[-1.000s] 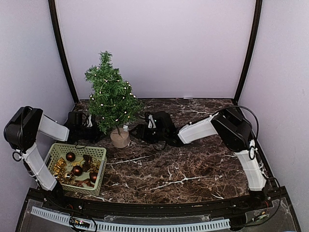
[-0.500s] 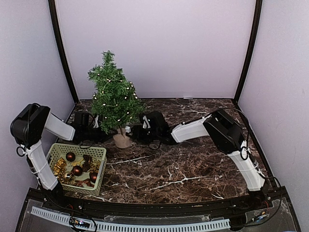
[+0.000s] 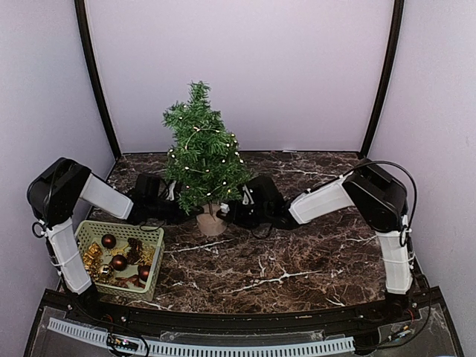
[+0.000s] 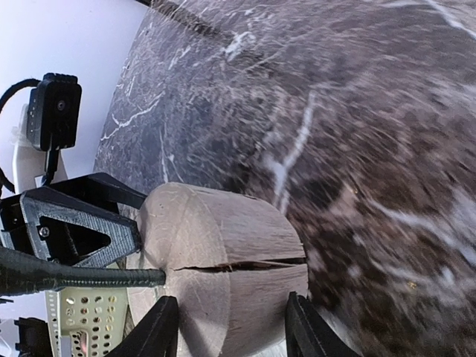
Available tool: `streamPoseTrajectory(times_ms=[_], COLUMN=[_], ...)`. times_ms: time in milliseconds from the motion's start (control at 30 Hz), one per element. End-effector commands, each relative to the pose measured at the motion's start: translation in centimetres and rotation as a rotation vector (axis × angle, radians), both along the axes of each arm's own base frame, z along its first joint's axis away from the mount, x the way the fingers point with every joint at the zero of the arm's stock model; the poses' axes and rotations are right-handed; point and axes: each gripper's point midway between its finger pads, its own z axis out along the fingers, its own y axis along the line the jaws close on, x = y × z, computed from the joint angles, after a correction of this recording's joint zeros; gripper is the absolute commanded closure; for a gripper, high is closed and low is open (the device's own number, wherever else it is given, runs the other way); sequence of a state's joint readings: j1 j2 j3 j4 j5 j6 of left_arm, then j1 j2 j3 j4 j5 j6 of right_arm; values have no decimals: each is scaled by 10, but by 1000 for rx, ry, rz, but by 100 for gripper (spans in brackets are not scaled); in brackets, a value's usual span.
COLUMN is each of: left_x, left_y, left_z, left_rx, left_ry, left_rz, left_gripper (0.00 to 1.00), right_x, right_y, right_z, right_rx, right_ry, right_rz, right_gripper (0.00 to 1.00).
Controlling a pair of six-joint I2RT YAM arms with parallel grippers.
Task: Decorate the small christmas tree
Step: Move the Christmas tree to the center of the board.
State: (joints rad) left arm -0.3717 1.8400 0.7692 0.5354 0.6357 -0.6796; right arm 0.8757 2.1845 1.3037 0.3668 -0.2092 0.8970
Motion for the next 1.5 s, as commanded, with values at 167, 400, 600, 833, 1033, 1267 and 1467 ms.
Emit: streamPoseTrajectory(times_ms=[167,400,600,833,1033,1267,1467], left_x=[-16,-30,-35,-16,-1,-31,-102], left_y=[-67,-84,-88,-66,-1,89,135], left_z=[13,14,19,46,76,125,97], left_rx=[-75,-83,-83,15,81,298,394], left_ry=[-25,-21,-30,-132,-177,-223,-8], left_rz=[-110,-124,-130,-65,97,274,360], left_gripper=[64,64,63,58,47,38,36], right_x=[-15,-13,-10,-12,-26,-32,-30], right_y=[-60,-97,-107,-116,-147,-207,-238], right_z=[-3,-1,4,23,35,52,88], right_rx=[-70,-100,-85,-76,-88,-116,-126], right_ry=[-9,-24,-45,-93,-114,-164,-265], right_rz=[-101,-172,-182,-183,-240,-401,-488], right_gripper=[51,51,51,44,33,29,28])
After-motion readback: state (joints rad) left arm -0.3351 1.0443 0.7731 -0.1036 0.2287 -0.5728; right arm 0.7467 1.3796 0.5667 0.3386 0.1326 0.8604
